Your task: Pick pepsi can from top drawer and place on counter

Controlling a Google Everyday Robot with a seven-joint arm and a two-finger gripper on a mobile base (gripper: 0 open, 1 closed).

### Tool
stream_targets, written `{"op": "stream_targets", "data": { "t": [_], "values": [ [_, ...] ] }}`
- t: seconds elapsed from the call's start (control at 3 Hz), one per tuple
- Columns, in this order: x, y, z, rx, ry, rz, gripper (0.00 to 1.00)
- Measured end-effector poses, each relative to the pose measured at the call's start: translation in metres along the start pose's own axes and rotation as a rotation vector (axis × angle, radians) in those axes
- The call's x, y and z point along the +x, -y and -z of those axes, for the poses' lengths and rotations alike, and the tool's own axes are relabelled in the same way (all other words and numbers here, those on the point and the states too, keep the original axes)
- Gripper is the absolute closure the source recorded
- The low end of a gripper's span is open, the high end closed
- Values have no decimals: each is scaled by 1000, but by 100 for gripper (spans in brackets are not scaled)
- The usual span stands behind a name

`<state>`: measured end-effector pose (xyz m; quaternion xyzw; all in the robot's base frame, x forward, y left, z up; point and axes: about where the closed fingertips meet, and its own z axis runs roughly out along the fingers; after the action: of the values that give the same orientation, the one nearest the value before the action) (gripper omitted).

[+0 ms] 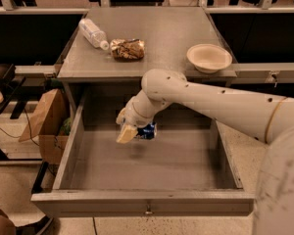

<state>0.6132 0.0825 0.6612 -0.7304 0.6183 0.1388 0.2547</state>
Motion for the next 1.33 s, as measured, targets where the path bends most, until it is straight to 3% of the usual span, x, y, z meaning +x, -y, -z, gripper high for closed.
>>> {"op": "stream_targets", "data": {
  "t": [0.33,0.67,1.0,1.33],
  "values": [
    [1,-28,93,38,-57,62,100],
    [10,-26,194,75,-155,123,100],
    [28,4,263,101,-263,151,100],
    [43,53,300,127,-372,163,100]
  ]
}}
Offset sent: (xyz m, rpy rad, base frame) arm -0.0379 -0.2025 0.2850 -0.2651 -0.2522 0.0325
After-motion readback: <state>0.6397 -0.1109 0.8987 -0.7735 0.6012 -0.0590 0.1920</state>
